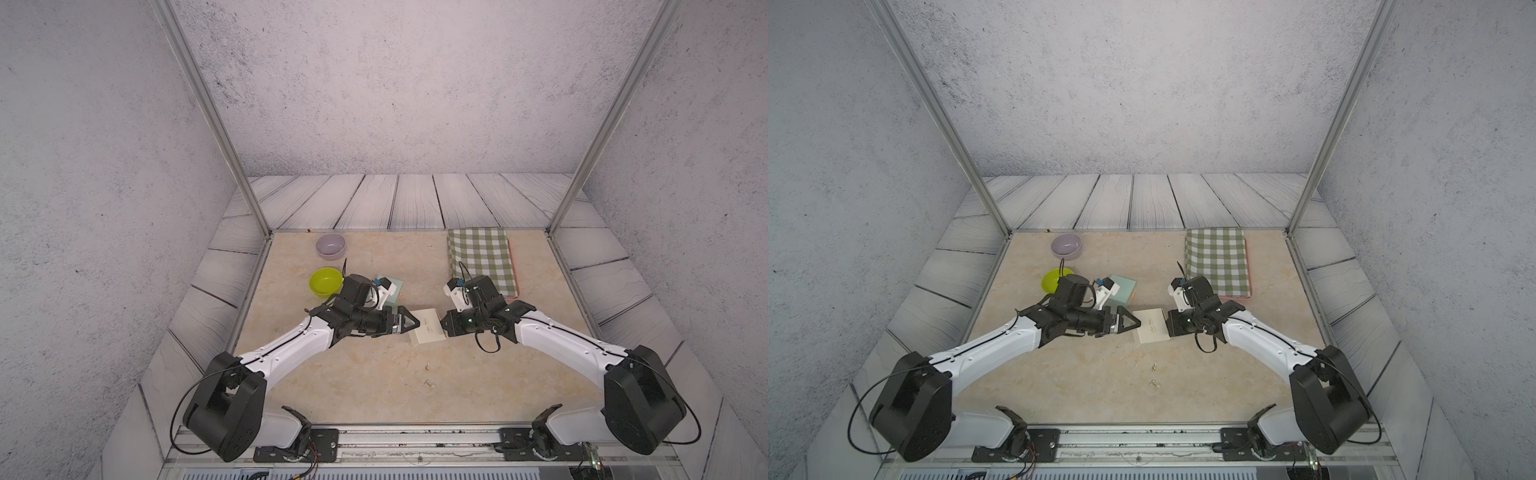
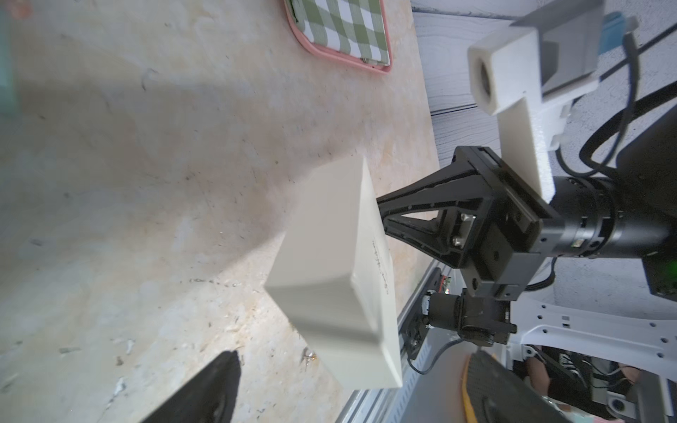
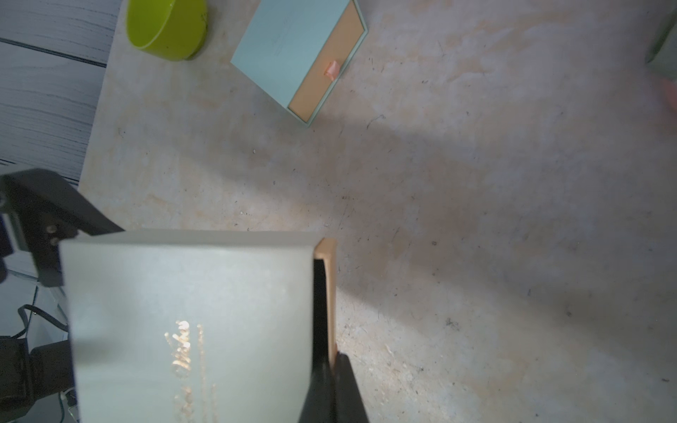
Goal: Place the earrings into the drawer-style jewelry box
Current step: Pick up the jewelry box from the center of the board, then open the drawer in the jewelry box.
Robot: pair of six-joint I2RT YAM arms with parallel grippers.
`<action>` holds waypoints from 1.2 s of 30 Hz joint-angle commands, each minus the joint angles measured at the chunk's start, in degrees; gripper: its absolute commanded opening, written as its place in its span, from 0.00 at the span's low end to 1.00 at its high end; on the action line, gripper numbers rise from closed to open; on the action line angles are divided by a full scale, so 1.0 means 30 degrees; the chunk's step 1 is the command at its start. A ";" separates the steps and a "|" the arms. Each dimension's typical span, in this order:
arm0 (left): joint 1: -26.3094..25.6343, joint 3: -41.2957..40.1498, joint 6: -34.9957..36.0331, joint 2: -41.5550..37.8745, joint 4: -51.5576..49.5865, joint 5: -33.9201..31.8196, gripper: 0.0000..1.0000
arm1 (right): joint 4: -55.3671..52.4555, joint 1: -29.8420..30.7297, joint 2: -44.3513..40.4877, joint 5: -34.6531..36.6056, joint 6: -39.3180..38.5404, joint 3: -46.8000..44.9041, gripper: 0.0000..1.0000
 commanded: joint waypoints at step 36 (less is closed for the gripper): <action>0.2143 -0.3339 -0.2800 0.1741 0.3568 0.2324 0.23 | -0.1756 0.0427 0.2238 0.5972 0.0377 -0.0041 0.00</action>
